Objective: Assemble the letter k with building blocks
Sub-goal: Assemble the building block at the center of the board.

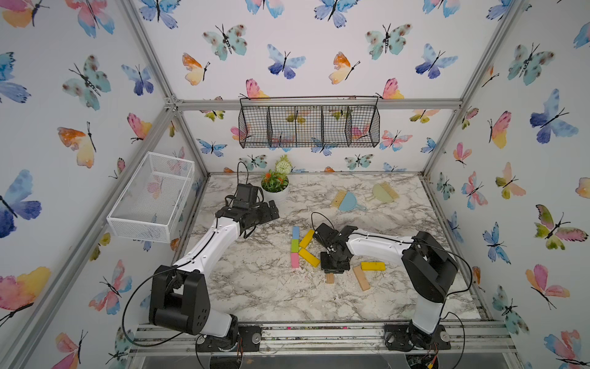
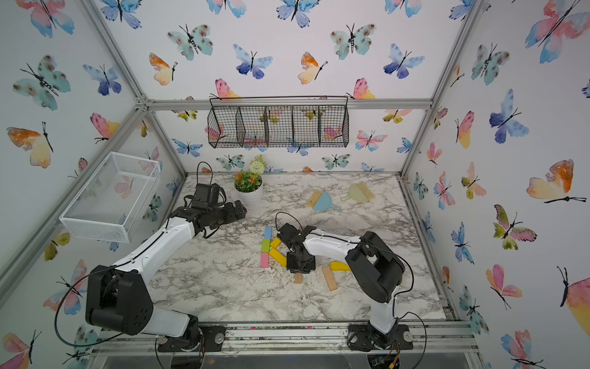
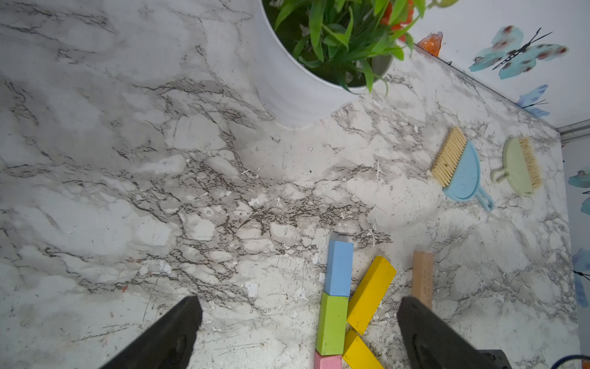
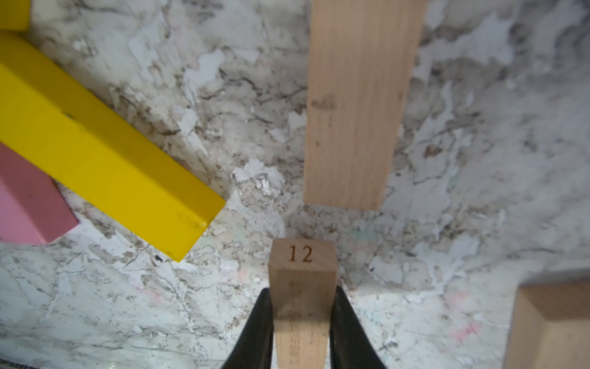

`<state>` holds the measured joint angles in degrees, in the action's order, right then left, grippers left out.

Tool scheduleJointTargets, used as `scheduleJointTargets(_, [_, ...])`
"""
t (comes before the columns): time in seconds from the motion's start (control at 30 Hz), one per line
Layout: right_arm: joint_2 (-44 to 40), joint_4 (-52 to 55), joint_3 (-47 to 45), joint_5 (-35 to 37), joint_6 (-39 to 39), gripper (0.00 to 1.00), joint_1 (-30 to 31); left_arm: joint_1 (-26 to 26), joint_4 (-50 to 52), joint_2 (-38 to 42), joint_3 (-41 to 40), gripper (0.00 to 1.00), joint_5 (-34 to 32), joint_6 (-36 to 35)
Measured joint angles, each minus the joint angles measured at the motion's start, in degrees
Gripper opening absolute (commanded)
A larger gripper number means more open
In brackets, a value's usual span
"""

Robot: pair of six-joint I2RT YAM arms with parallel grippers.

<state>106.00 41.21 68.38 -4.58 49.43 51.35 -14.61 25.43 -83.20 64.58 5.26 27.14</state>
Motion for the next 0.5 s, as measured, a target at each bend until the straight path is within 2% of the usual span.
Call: scheduleJointTargets(0.5, [1.01,0.37,0.39,2.25,0.70,0.24,0.00,0.00,-0.28,0.00,0.00,0.98,0.20,-0.11])
